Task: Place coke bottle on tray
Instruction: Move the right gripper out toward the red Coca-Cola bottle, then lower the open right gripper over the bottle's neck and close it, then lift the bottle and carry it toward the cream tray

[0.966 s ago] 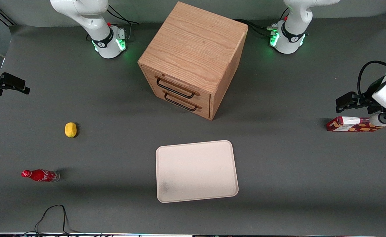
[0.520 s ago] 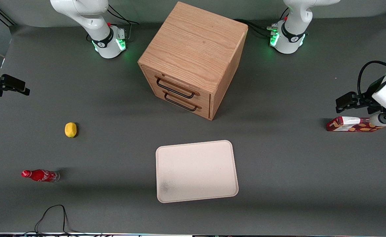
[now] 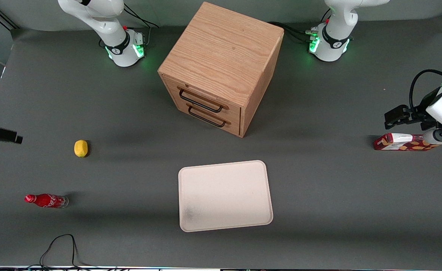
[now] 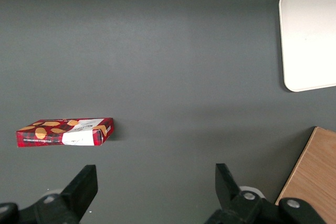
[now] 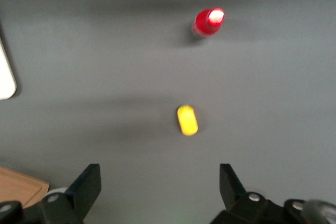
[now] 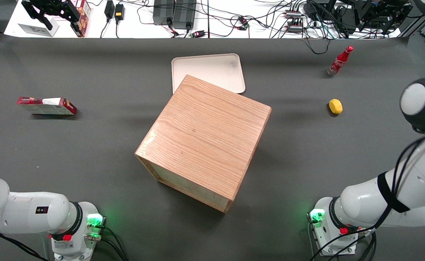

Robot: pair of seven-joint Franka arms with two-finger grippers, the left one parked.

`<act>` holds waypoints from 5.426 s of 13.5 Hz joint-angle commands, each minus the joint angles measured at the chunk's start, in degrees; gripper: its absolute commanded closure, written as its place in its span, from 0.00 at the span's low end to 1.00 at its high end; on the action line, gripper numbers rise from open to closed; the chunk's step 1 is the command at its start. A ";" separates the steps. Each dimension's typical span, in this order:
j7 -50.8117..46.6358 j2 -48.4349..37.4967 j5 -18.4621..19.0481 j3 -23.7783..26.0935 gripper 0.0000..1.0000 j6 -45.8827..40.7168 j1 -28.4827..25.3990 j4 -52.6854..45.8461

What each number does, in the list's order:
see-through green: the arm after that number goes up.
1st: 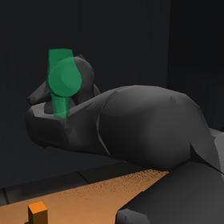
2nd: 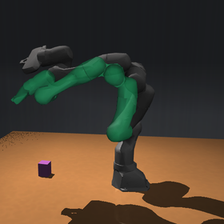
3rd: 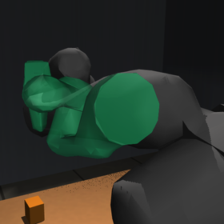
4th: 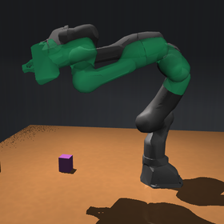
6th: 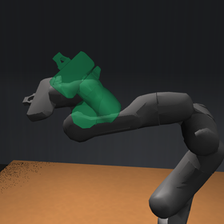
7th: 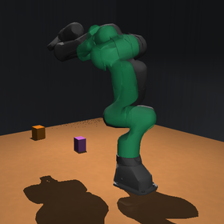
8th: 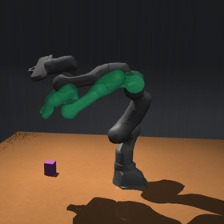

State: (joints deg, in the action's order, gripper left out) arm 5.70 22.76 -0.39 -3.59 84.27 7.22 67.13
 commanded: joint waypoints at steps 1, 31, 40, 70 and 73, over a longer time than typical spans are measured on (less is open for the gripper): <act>5.08 12.54 -0.49 -0.01 0.00 -1.05 1.48 -14.81; 13.46 30.24 -0.40 0.16 0.76 21.81 4.64 -15.54; 13.11 26.48 -0.31 0.07 1.00 14.63 4.29 -15.63; -41.55 22.57 1.08 13.35 1.00 20.64 -20.22 -16.42; -45.42 26.98 4.96 13.35 1.00 29.69 -21.90 -16.60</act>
State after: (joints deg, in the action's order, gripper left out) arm -36.83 47.57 2.52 10.06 109.96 -13.97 52.58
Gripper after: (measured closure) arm 0.687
